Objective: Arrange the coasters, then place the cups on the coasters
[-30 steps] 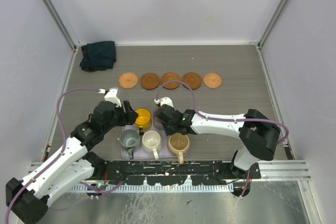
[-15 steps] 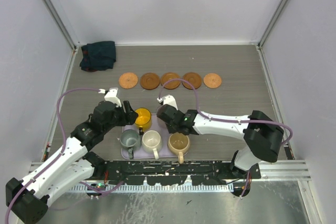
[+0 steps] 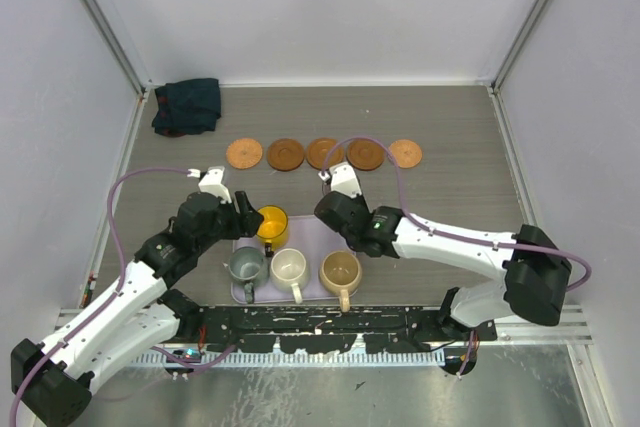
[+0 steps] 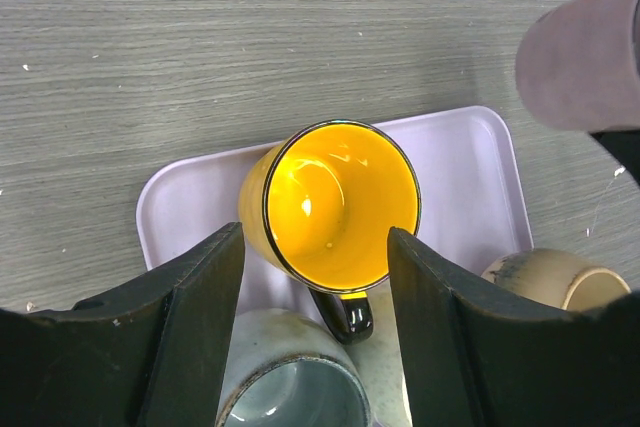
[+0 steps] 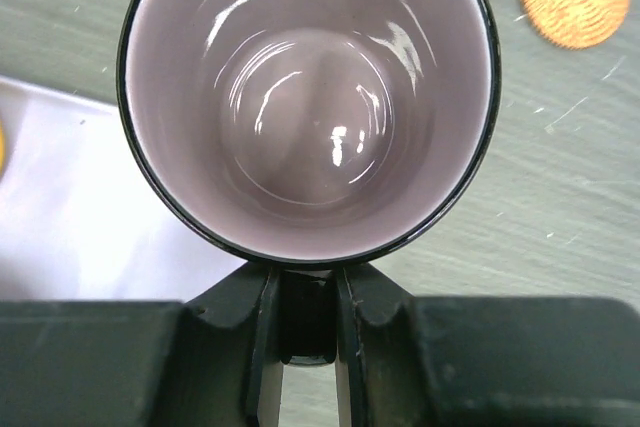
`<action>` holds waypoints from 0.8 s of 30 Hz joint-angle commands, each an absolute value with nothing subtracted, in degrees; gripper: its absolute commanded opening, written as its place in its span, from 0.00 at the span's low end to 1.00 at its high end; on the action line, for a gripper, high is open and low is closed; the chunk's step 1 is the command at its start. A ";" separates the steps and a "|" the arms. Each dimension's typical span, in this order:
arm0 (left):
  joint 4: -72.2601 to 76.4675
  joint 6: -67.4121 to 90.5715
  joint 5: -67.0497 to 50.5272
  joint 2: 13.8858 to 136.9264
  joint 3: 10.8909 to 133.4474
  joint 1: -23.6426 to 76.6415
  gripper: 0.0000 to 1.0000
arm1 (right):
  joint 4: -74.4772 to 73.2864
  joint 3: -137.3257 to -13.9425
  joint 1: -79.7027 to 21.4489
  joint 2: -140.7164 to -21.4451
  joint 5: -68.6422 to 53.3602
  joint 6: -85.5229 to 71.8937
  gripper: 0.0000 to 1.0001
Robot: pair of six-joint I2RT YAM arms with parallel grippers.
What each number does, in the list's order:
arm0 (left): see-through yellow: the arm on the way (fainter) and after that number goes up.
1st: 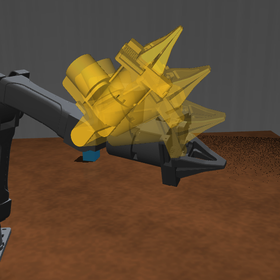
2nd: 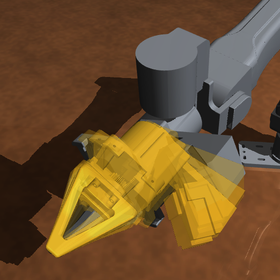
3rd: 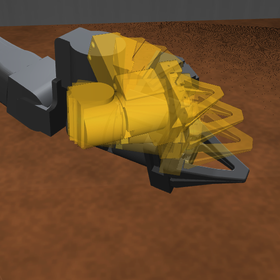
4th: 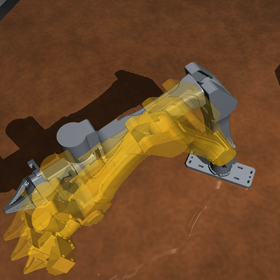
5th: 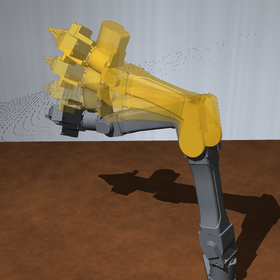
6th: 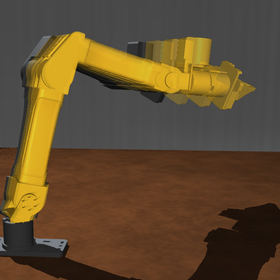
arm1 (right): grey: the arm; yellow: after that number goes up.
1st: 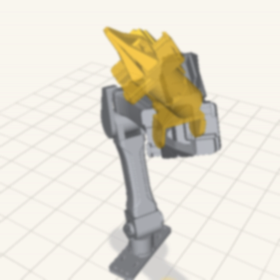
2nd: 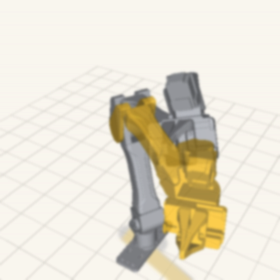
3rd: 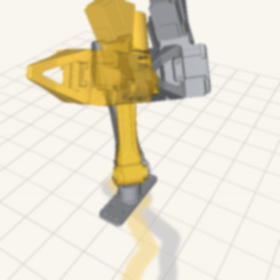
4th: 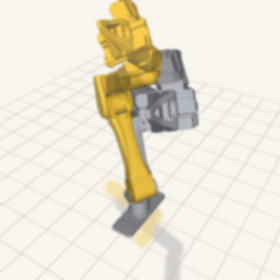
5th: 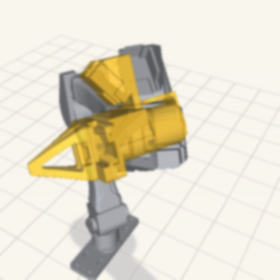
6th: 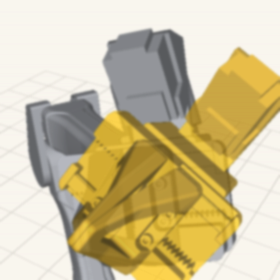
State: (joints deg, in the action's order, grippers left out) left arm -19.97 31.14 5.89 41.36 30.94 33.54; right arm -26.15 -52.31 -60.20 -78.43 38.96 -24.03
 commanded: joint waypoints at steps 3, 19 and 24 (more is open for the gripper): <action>-15.53 31.23 5.68 40.99 31.37 33.73 0.60 | -15.24 -53.69 -52.21 -73.84 45.60 -15.37 0.01; -11.84 29.74 5.14 45.70 33.77 33.71 0.61 | 6.13 -57.57 -17.41 -85.55 23.41 -2.24 0.01; -11.16 29.21 6.26 46.06 33.49 33.75 0.62 | 7.42 -57.65 -13.99 -87.25 20.02 -3.14 0.01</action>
State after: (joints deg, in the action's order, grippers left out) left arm -15.64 30.46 5.58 45.91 30.96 33.54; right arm -1.23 -54.15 -15.46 -88.73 24.29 -3.29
